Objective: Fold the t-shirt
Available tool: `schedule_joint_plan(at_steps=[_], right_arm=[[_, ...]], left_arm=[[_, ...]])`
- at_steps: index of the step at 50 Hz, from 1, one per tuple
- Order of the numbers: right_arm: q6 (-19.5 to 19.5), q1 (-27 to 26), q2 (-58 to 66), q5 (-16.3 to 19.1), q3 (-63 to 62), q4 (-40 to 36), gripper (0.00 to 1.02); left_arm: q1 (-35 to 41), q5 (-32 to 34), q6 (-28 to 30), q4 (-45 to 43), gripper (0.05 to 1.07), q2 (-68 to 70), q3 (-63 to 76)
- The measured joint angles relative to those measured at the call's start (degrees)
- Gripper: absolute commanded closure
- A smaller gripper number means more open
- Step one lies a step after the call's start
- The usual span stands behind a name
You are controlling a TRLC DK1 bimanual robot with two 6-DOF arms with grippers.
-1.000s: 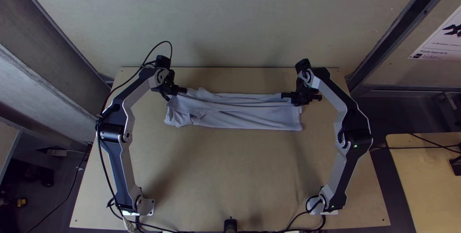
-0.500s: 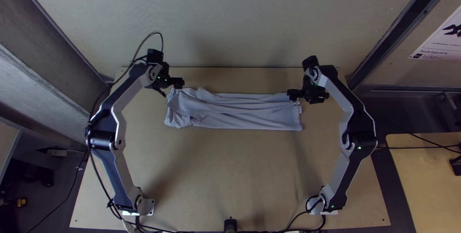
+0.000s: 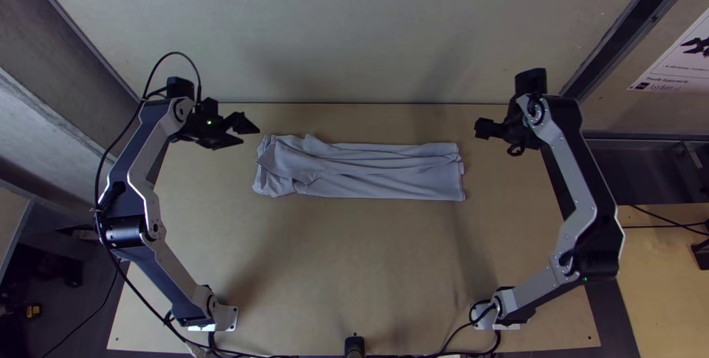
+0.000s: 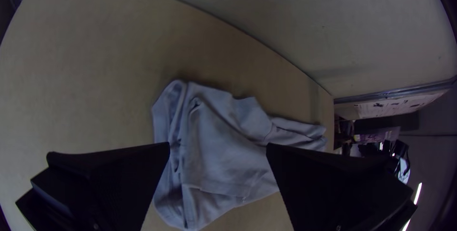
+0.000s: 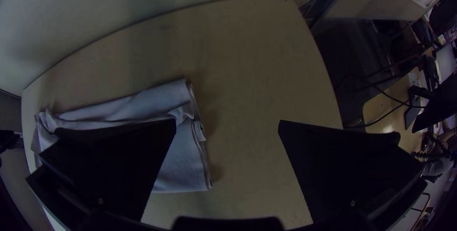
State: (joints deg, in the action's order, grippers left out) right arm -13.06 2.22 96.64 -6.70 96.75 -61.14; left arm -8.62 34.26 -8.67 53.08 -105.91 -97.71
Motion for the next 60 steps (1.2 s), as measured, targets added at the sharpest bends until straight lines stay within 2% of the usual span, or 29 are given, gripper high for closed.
schedule_joint_plan(at_steps=[10, 19, 27, 35, 47, 55, 60], right_arm=[[0.0, -0.04, -6.05, 0.0, 0.0, 0.04, 0.03], [-0.02, 0.07, -7.56, 0.0, -0.02, 0.04, 0.03], [-0.17, 1.99, -8.22, 0.0, -1.36, 0.02, 0.03], [-0.42, 4.33, -8.59, 0.0, -2.27, 0.0, 0.03], [-0.48, 4.9, -8.59, 0.0, -2.27, 0.0, 0.03], [-0.61, 4.9, -8.74, 0.0, -2.47, -0.04, 0.03], [-0.61, 4.9, -9.05, -0.02, -2.75, -0.57, 0.03]], left_arm=[[-3.91, 3.37, 5.44, -0.02, 0.09, -1.07, 4.76], [-7.34, 9.03, 8.74, -0.02, 0.09, -4.0, 6.27], [-10.8, 15.19, 11.23, 0.0, 0.09, -8.15, 6.54], [-12.5, 16.81, 12.76, 0.0, 0.09, -12.11, 6.86], [-12.59, 20.15, 13.64, 0.24, 0.1, -14.29, 7.72], [-11.85, 25.31, 11.67, 0.61, 0.1, -16.48, 7.74], [-10.1, 25.79, 11.23, 0.61, 0.09, -16.63, 8.0]])
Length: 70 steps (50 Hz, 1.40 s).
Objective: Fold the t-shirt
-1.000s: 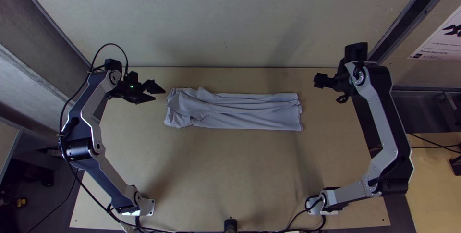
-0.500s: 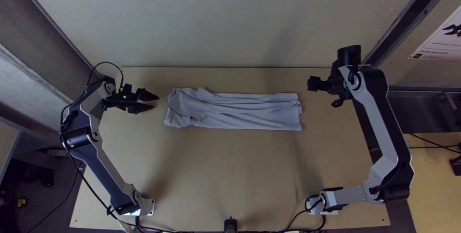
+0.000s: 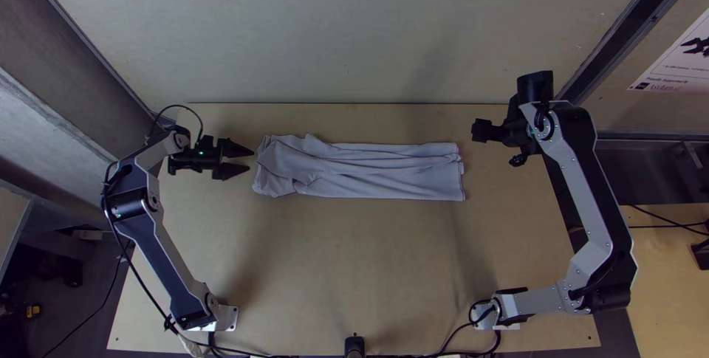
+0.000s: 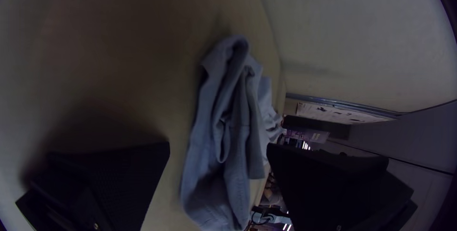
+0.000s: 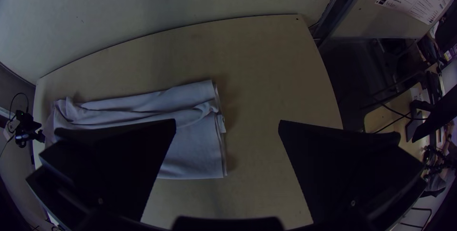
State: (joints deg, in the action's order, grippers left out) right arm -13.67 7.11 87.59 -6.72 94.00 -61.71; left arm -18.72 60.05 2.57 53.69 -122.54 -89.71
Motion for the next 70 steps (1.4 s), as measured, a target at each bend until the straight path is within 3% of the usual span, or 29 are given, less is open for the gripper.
schedule_joint_plan(at_steps=[11, 20, 33, 36, 38, 41, 43, 44, 63, 70], right_arm=[[0.0, 0.0, -0.85, -0.26, -0.28, -0.13, 0.03], [0.0, 0.0, -1.6, -0.39, -0.33, -0.11, 0.03], [0.0, 0.0, -3.23, -0.39, -2.69, -0.07, 0.03], [0.0, 0.0, -3.56, -0.37, -3.45, -0.09, 0.03], [0.0, 0.0, -3.74, -0.39, -3.89, -0.11, 0.03], [0.0, 0.0, -4.02, -0.39, -4.48, -0.09, 0.03], [0.0, 0.0, -4.15, -0.39, -4.72, -0.11, 0.03], [0.0, 0.0, -4.24, -0.39, -4.72, -0.11, 0.03], [0.0, -0.15, -7.65, -0.39, -7.48, -0.02, 0.03], [0.0, -1.05, -8.7, -0.39, -9.01, 0.31, 0.03]], left_arm=[[6.27, -0.07, -1.68, -0.72, 0.1, 0.0, 0.37], [11.28, -1.86, -6.14, -7.15, 0.09, 1.57, 2.4], [20.17, -18.08, -13.92, -17.92, 0.11, 8.57, 6.54], [22.12, -21.59, -14.6, -18.69, 0.22, 9.51, 6.84], [23.19, -23.47, -14.71, -19.21, 0.36, 10.19, 7.26], [24.59, -25.88, -15.32, -20.28, 0.69, 10.86, 8.02], [25.33, -27.41, -15.72, -20.7, 1.02, 11.19, 8.39], [25.7, -28.02, -15.89, -20.83, 1.05, 11.21, 8.55], [25.81, -31.93, -17.07, -20.37, 1.04, 12.57, 10.32], [22.14, -34.75, -13.9, -15.45, 1.04, 14.21, 9.53]])
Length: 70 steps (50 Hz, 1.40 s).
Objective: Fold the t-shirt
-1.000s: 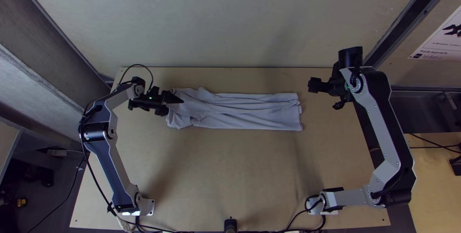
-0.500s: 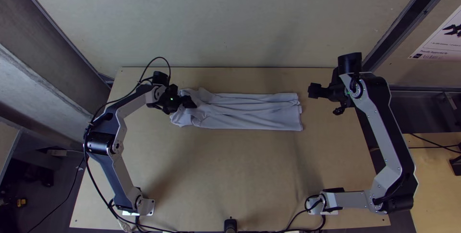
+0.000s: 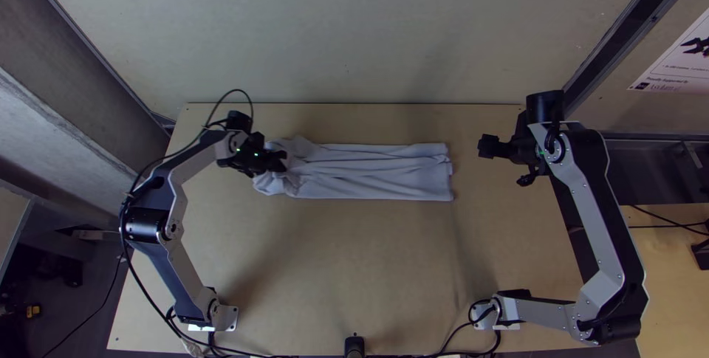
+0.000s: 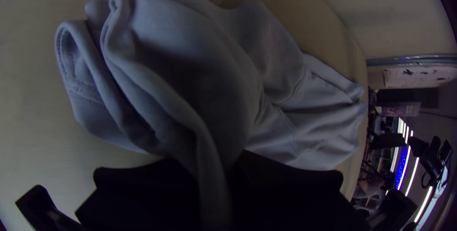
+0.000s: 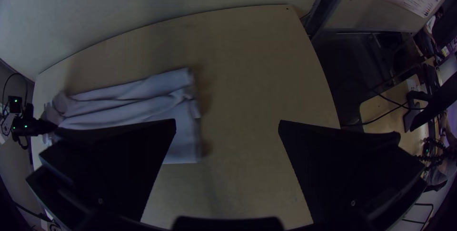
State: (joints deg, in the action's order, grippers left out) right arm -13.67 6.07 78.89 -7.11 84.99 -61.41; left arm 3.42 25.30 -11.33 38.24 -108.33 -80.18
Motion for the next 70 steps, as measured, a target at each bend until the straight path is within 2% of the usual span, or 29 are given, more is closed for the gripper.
schedule_joint_plan(at_steps=[10, 18, 24, 34, 41, 54, 70], right_arm=[[-0.24, -0.96, -2.16, 0.0, -3.17, 4.2, 0.03], [-1.33, -0.94, -4.87, 0.0, -7.39, 9.66, 0.03], [-2.36, -0.87, -5.53, 0.0, -9.27, 10.43, 0.03], [-3.04, -0.83, -5.92, 0.0, -10.88, 11.23, 0.03], [-3.26, -0.83, -7.02, 0.02, -11.26, 11.3, 0.03], [-3.26, -0.9, -8.33, 0.0, -12.55, 11.45, 0.03], [-3.23, -1.88, -10.1, 0.0, -13.66, 11.5, 0.03]], left_arm=[[-7.06, -5.9, 8.5, 5.88, 1.04, 0.42, -3.82], [-11.13, -14.53, 16.48, 7.17, 1.04, 1.14, -5.4], [-13.25, -22.14, 22.86, 7.52, 1.04, 2.23, -6.29], [-14.23, -32.0, 31.5, 7.58, 1.04, 5.64, -7.58], [-10.47, -39.98, 35.32, 7.98, 1.05, 10.49, -7.63], [1.11, -49.03, 36.85, 12.22, 1.05, 16.44, -7.65], [14.16, -54.99, 31.43, 17.9, 1.05, 15.96, -8.46]])
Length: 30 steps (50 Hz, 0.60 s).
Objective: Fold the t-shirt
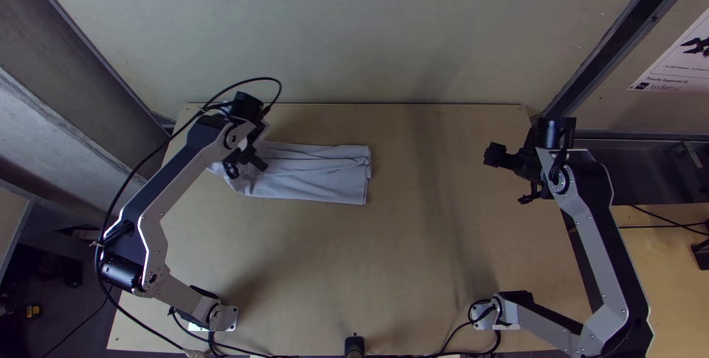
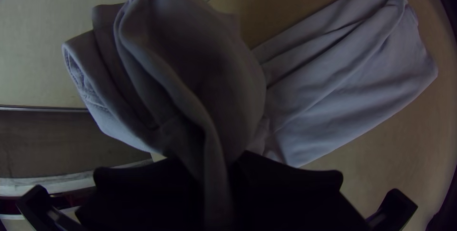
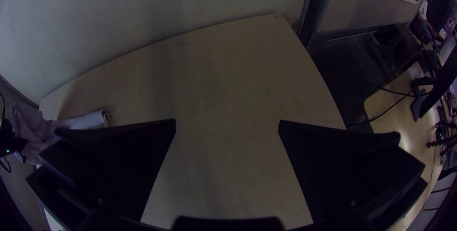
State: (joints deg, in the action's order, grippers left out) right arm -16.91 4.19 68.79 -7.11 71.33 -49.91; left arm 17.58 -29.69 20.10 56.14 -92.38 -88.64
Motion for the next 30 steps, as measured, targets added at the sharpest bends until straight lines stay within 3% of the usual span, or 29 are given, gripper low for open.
schedule_joint_plan(at_steps=[17, 30], right_arm=[[0.31, -2.56, -1.88, 0.0, -4.07, 0.15, 0.03], [1.75, -5.86, -2.8, 0.0, -4.24, 0.42, 0.03]], left_arm=[[11.69, -3.23, -6.69, 6.01, 1.05, -8.26, -7.52], [17.18, -4.02, -13.86, 15.41, 1.04, -19.58, -21.11]])
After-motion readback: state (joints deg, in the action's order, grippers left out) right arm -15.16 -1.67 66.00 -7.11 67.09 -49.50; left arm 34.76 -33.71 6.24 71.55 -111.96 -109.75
